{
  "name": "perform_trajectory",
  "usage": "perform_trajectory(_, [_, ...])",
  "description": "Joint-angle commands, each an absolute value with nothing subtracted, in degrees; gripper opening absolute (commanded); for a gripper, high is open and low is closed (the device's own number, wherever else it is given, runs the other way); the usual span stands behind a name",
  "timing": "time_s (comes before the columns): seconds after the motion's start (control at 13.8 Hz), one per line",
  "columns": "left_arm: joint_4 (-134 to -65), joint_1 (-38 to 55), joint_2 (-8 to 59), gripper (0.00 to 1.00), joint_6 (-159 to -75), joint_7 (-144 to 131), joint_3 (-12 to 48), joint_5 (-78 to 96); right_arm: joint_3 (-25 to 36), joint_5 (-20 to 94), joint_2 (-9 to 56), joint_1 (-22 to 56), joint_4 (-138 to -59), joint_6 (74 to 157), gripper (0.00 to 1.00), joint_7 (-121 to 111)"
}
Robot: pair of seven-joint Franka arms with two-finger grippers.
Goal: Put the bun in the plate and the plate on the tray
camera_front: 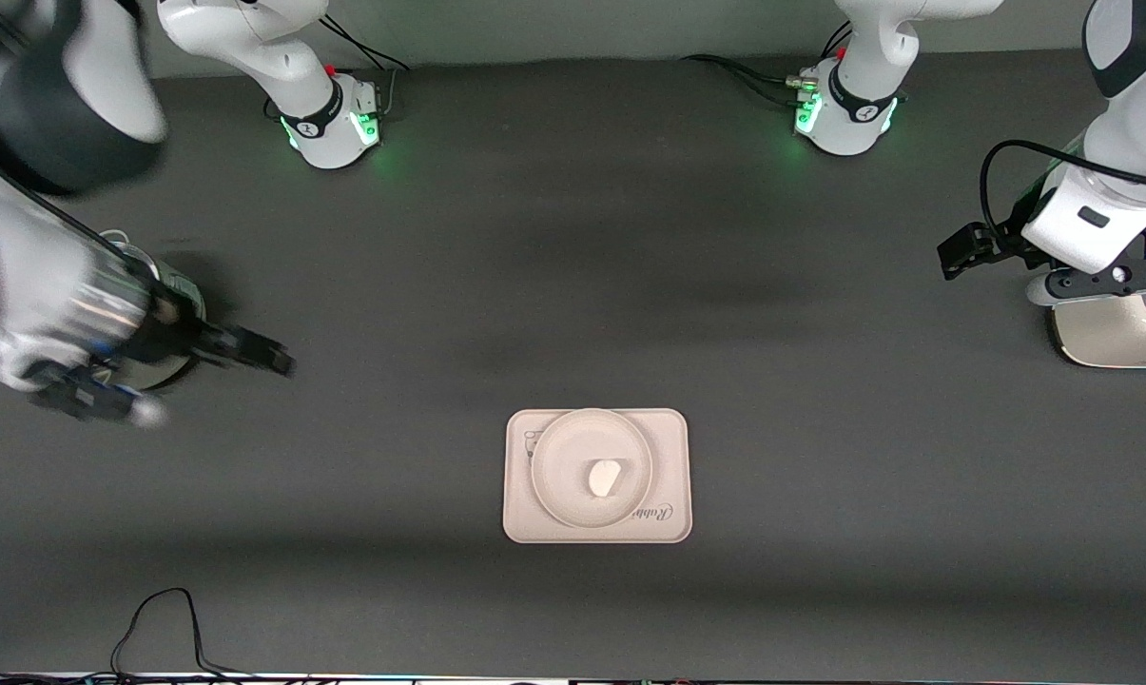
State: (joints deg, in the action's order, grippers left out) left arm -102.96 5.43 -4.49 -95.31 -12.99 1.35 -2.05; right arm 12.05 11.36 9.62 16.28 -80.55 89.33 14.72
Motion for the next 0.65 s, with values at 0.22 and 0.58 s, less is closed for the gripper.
perform_trajectory(0.22, [-102.74, 5.45, -5.19, 1.00, -94.48, -13.01, 1.23, -2.28, 11.16, 2.47, 3.43, 7.74, -86.48, 86.84, 1.00, 1.49])
perform_trajectory(0.58, [-102.57, 5.36, -5.19, 1.00, -94.48, -13.01, 1.23, -2.29, 11.51, 0.09, 3.34, 8.00, -86.92, 86.84, 1.00, 2.20])
